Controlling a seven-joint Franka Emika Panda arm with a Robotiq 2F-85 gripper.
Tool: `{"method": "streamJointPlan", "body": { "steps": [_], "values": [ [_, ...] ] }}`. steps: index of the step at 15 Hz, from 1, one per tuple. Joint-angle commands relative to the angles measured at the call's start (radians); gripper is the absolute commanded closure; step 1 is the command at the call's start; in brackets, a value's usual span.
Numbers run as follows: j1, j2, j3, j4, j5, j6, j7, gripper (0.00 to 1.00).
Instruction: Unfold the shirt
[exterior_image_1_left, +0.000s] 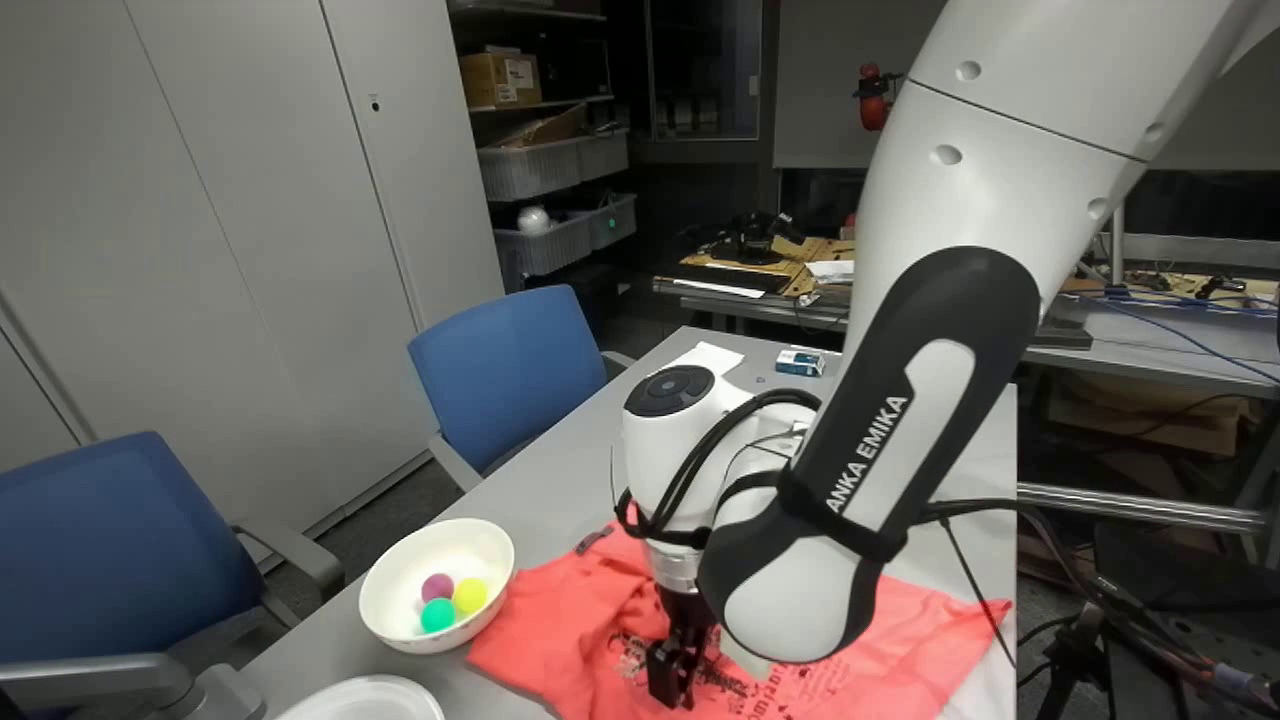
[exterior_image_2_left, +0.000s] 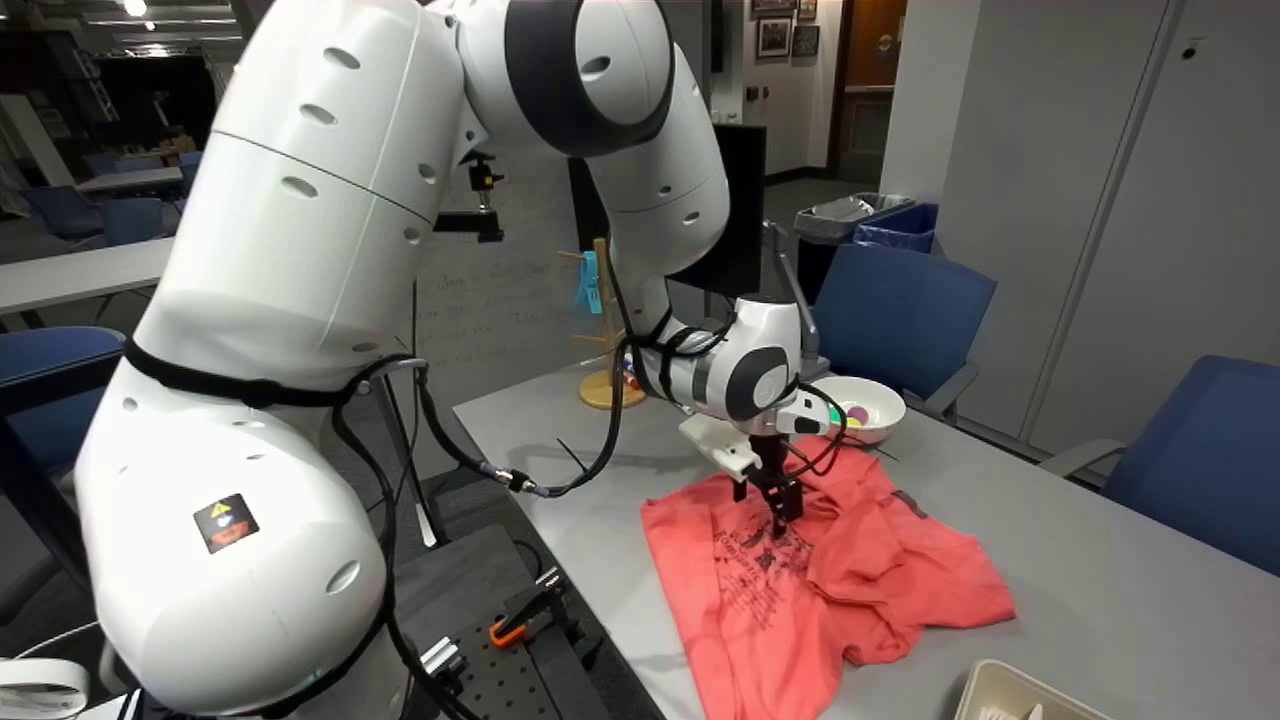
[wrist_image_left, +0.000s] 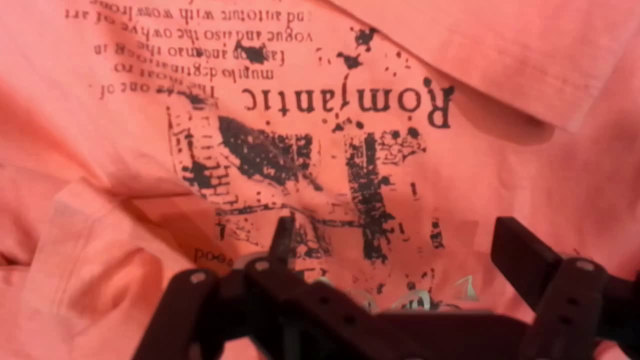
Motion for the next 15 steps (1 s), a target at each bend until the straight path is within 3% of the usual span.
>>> {"method": "streamJointPlan", "body": {
  "steps": [1,9,10,12,13,15],
  "values": [
    [0.028,-0.058,0.009,-0.073,0.035,-0.007,0.048,0.0],
    [0.116,-0.063,0.018,-0.107,0.033,-0.021,0.171,0.0],
    [0.123,-0.063,0.019,-0.108,0.034,-0.02,0.181,0.04],
    [0.125,-0.057,0.021,-0.105,0.04,-0.02,0.193,0.28],
    [0.125,-0.054,0.022,-0.104,0.041,-0.02,0.198,0.31],
    [0.127,-0.049,0.019,-0.103,0.04,-0.021,0.211,0.47]
  ]
}}
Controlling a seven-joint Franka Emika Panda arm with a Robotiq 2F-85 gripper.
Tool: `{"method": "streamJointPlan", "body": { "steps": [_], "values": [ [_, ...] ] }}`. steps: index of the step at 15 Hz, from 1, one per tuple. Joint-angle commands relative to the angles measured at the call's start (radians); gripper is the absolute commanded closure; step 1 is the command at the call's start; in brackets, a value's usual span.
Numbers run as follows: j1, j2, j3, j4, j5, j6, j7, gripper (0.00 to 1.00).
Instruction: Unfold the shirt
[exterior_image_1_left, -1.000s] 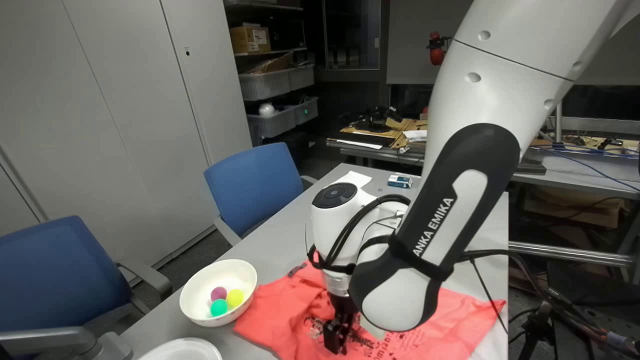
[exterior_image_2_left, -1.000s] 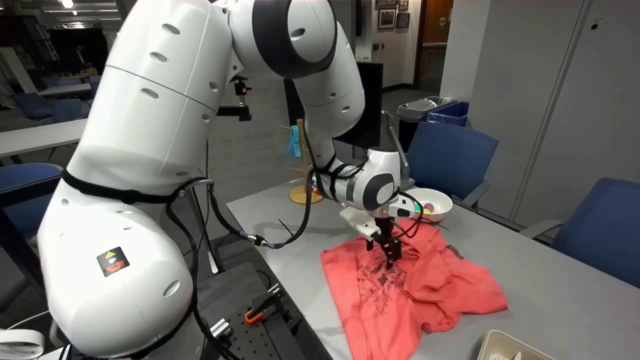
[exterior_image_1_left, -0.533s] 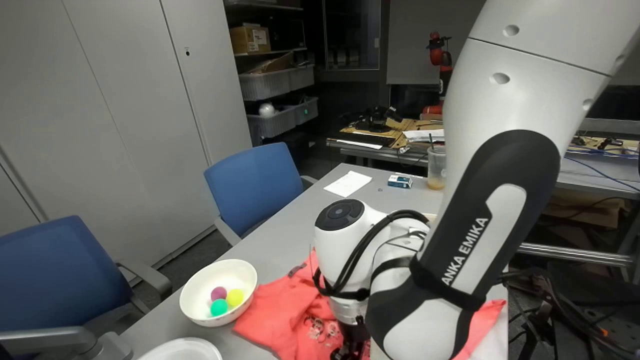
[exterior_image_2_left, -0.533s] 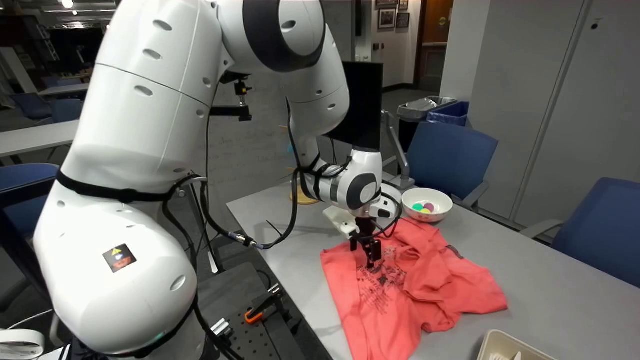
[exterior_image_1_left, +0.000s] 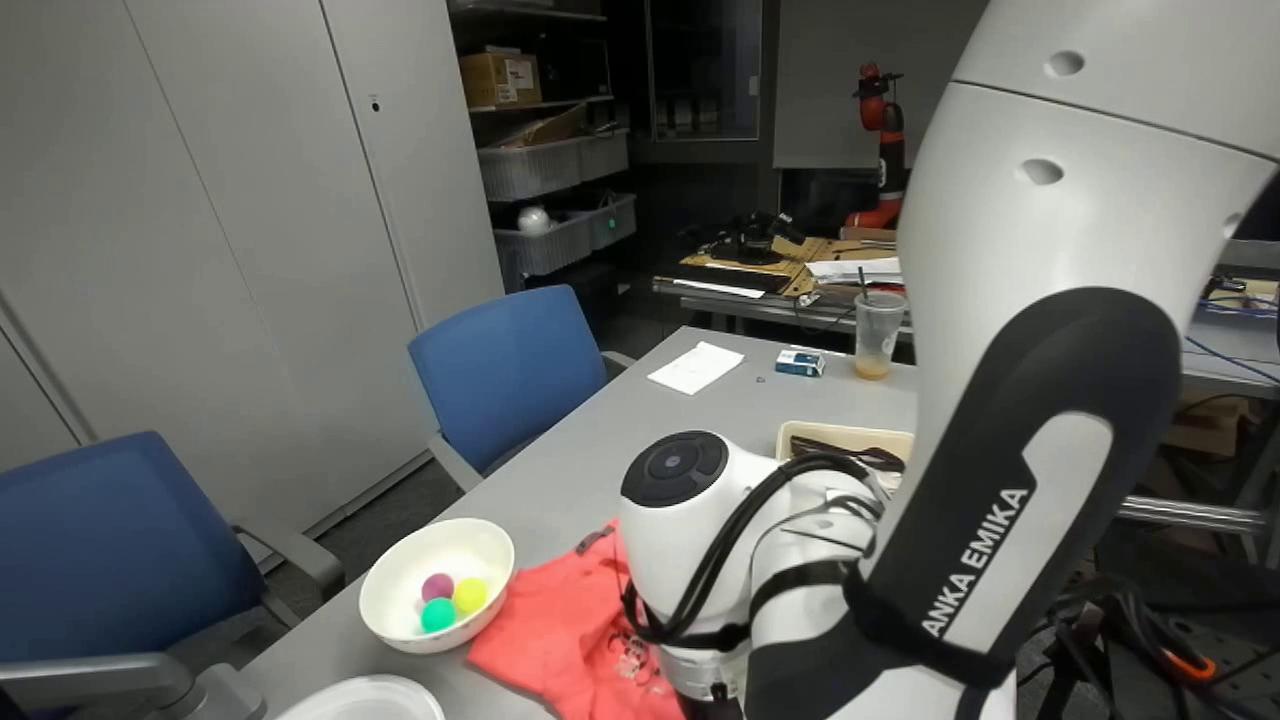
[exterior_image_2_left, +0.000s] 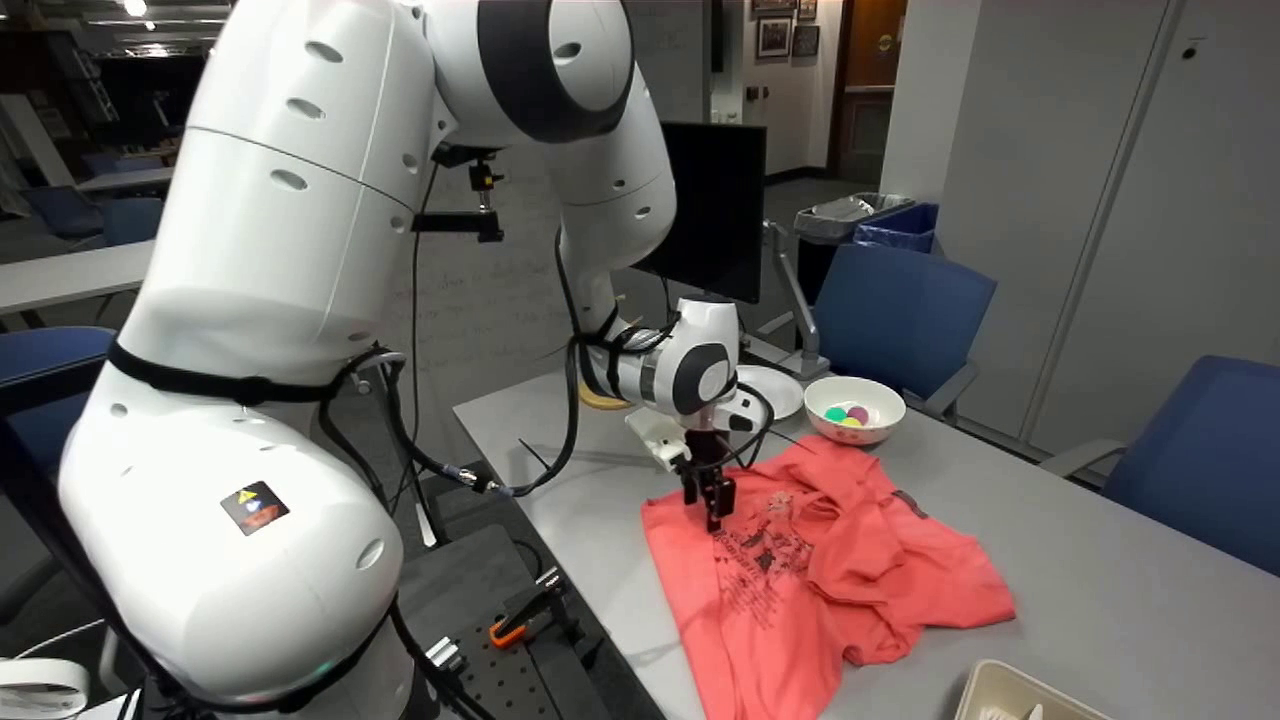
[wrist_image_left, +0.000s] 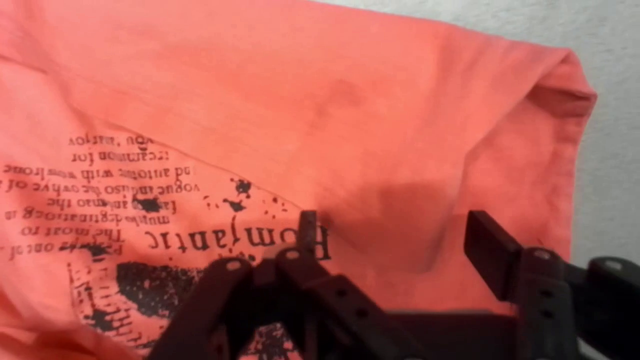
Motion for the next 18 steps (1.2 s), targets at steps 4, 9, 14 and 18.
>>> {"method": "streamJointPlan", "body": {
  "steps": [4,9,14,18],
  "values": [
    [0.019,-0.022,-0.011,-0.022,0.024,-0.022,0.032,0.79],
    [0.035,-0.089,-0.003,-0.117,0.024,-0.047,0.062,1.0],
    [0.067,-0.192,-0.002,-0.252,-0.016,-0.142,0.13,0.99],
    [0.06,-0.241,0.042,-0.303,-0.014,-0.183,0.137,0.99]
  ]
}}
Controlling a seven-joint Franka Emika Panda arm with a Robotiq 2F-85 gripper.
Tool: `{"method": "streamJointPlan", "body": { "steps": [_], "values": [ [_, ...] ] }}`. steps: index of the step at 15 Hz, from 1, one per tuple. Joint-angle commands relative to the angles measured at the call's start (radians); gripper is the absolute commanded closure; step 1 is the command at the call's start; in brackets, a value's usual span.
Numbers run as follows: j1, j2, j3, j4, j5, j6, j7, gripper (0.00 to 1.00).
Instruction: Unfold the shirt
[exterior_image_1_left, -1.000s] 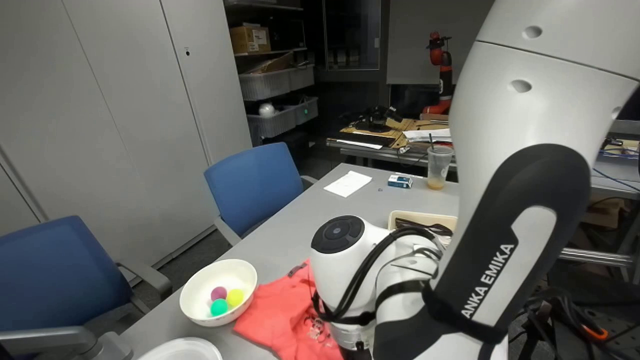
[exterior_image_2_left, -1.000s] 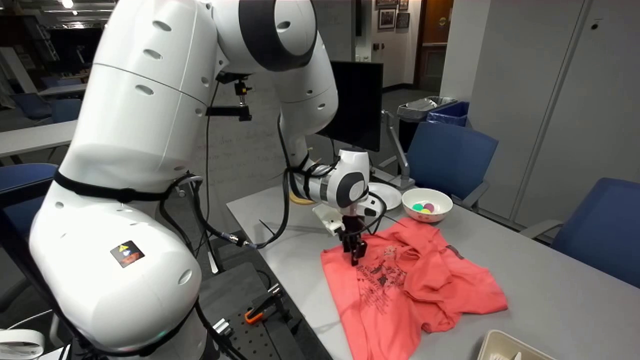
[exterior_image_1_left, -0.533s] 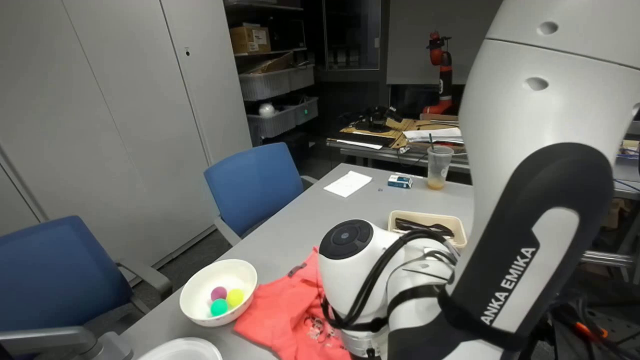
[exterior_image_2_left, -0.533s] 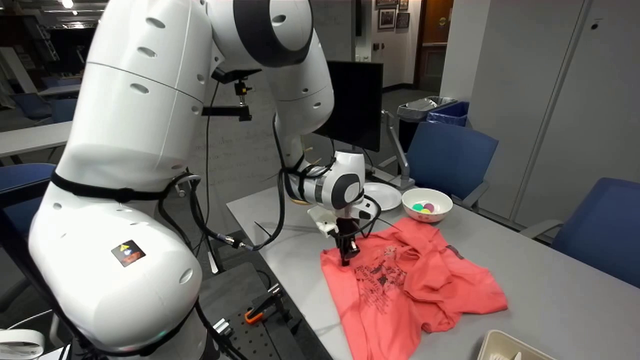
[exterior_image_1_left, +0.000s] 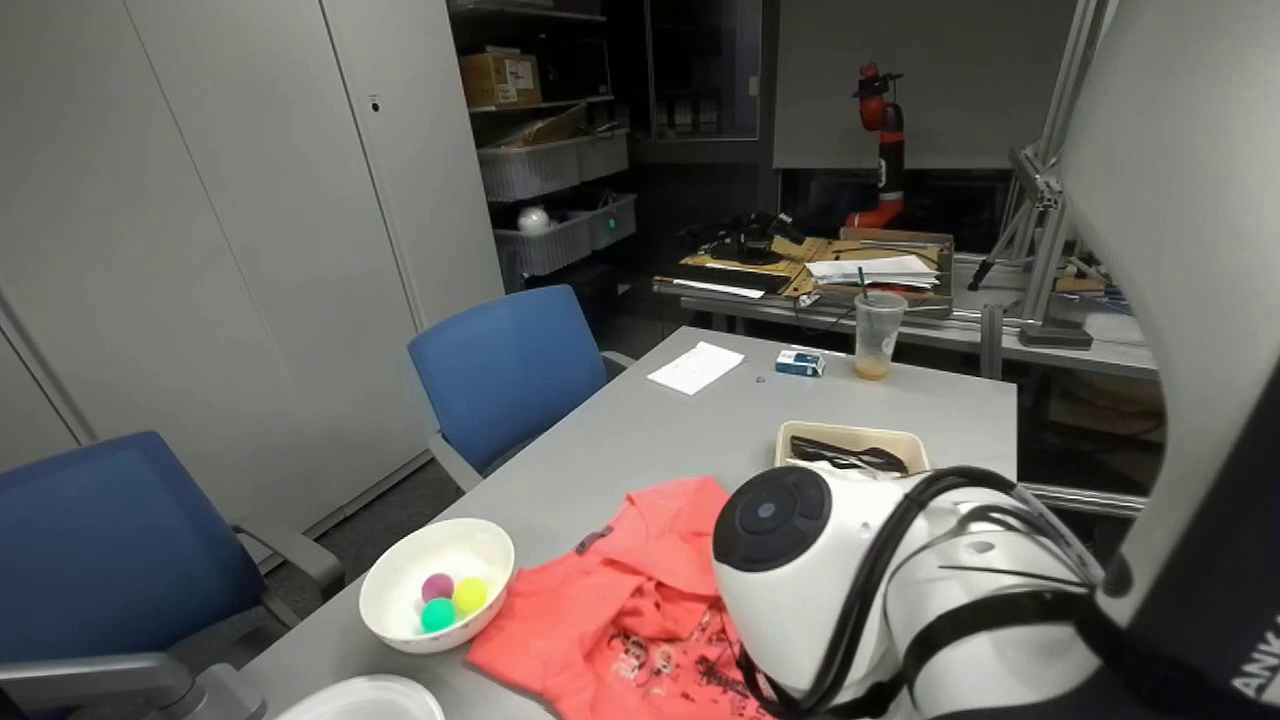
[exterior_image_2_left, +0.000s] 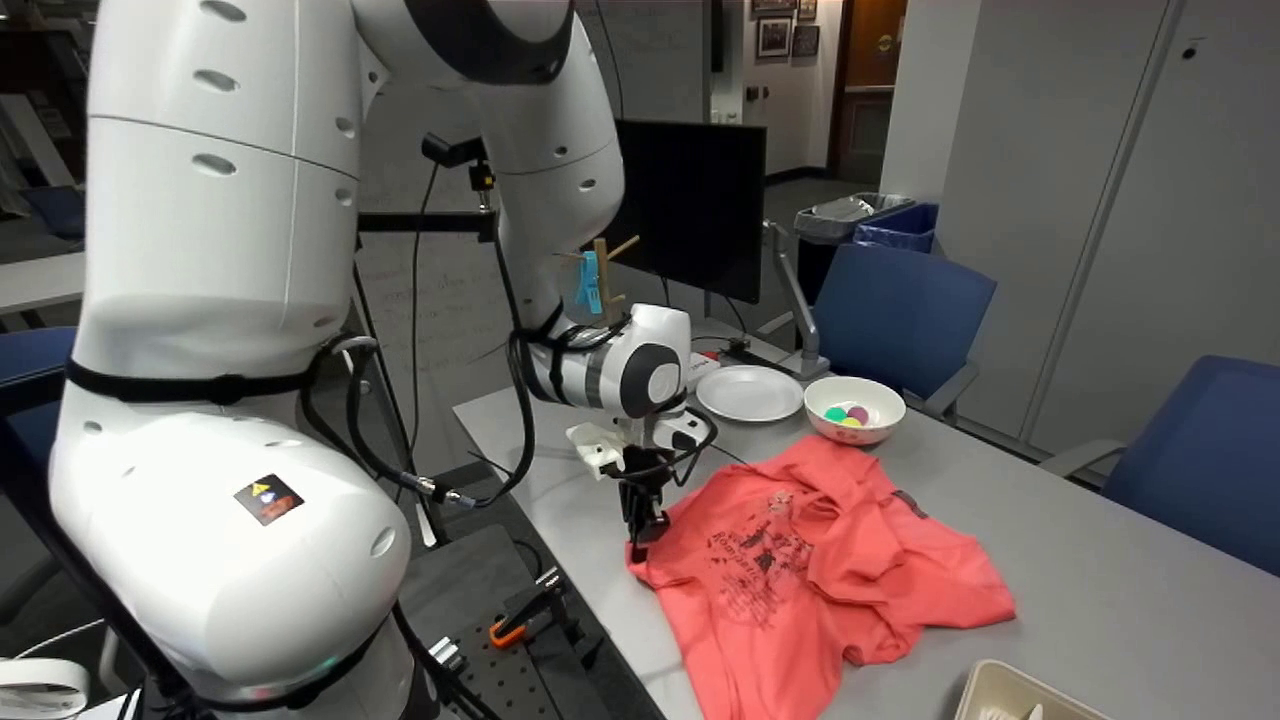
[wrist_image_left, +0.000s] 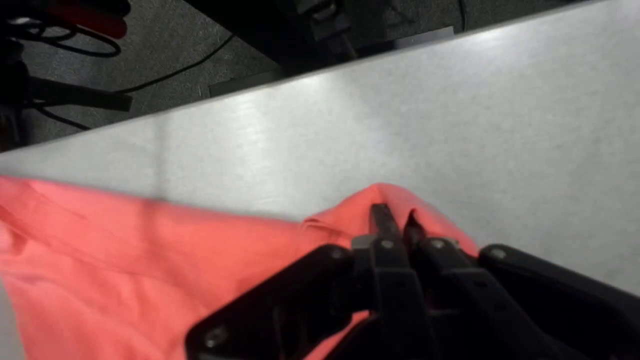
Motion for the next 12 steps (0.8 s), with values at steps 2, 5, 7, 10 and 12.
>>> {"method": "streamJointPlan", "body": {
  "steps": [2,5,7,10,12],
  "values": [
    [-0.024,-0.085,0.085,-0.061,0.034,-0.049,-0.012,0.99],
    [-0.036,-0.084,0.165,-0.044,0.101,-0.032,-0.041,0.99],
    [-0.037,-0.072,0.21,-0.024,0.146,-0.035,-0.056,0.99],
    [-0.043,-0.053,0.26,0.003,0.216,-0.045,-0.081,0.99],
    [-0.046,-0.047,0.276,0.013,0.253,-0.051,-0.099,0.99]
  ]
}}
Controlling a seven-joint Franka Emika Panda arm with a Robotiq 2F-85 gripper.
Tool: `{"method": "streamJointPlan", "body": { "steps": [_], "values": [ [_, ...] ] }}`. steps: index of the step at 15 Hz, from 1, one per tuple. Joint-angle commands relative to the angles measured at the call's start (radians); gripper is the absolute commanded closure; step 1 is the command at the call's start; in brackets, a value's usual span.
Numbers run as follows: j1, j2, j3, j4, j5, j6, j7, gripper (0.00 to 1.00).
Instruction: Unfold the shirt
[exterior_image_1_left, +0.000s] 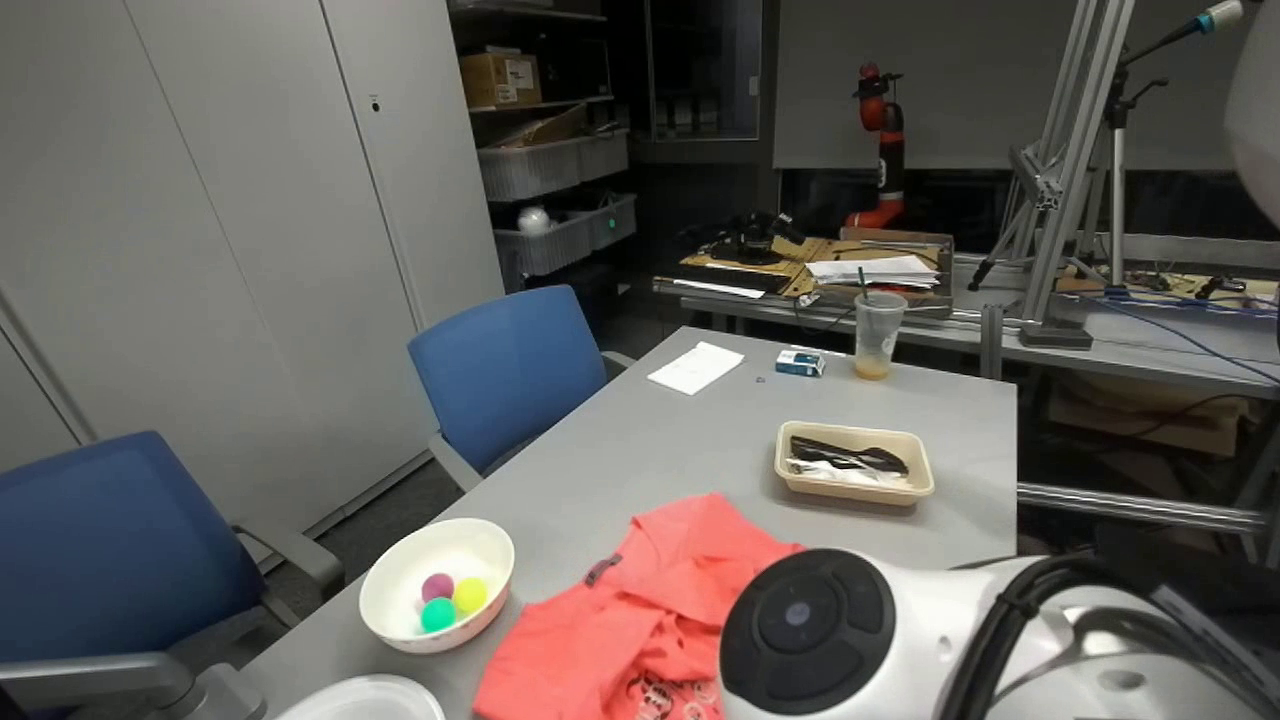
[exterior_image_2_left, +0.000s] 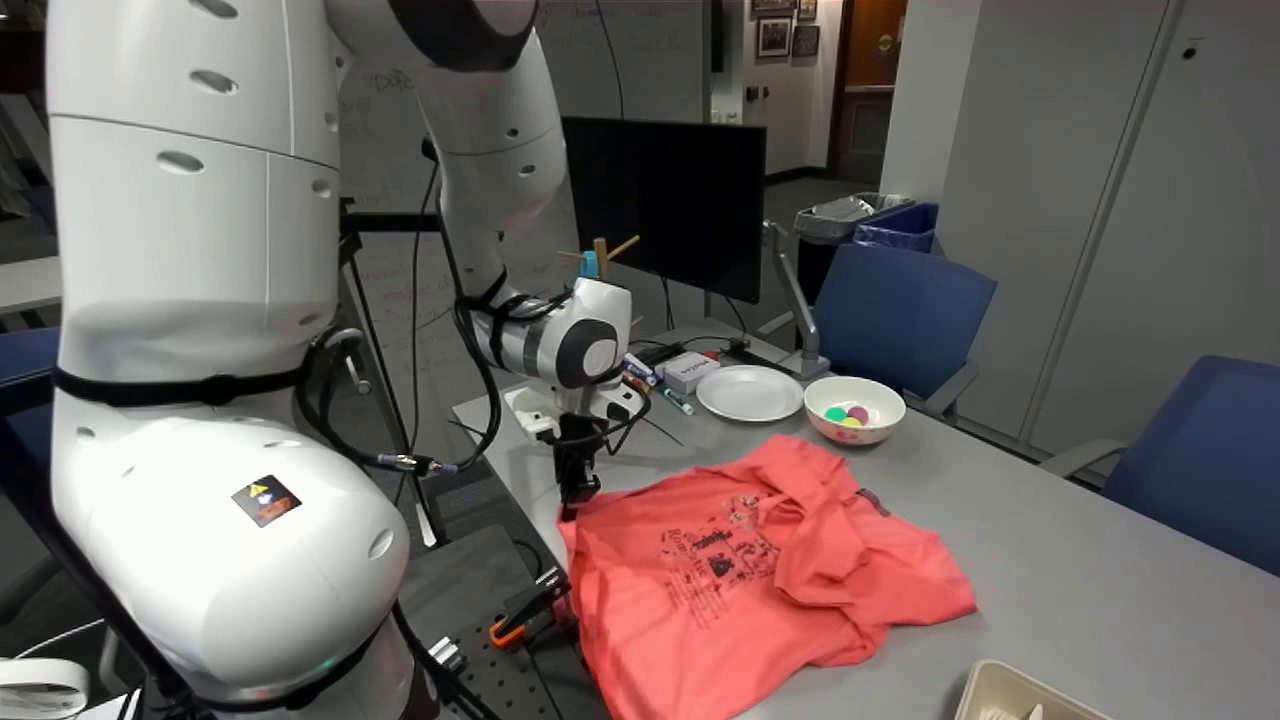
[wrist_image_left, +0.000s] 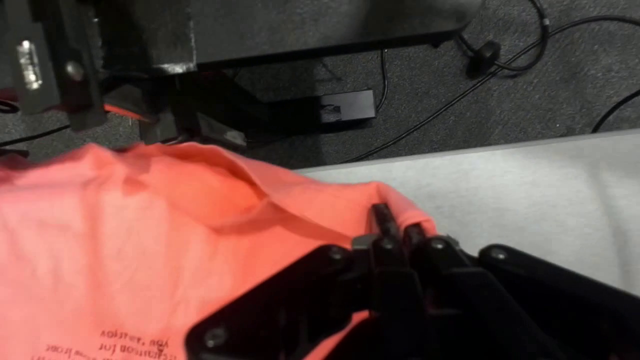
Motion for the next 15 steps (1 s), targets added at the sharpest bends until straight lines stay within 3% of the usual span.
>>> {"method": "streamJointPlan", "body": {
  "steps": [1,2,4,12,15],
  "values": [
    [-0.033,0.012,0.047,0.03,0.078,-0.032,-0.064,0.99],
    [-0.032,0.014,0.05,0.033,0.089,-0.035,-0.071,0.7],
    [-0.028,0.013,0.048,0.035,0.094,-0.035,-0.08,0.62],
    [-0.01,-0.006,0.034,0.016,0.07,-0.024,-0.065,0.01],
    [-0.013,-0.041,0.031,-0.005,0.052,-0.046,-0.083,0.0]
  ]
}}
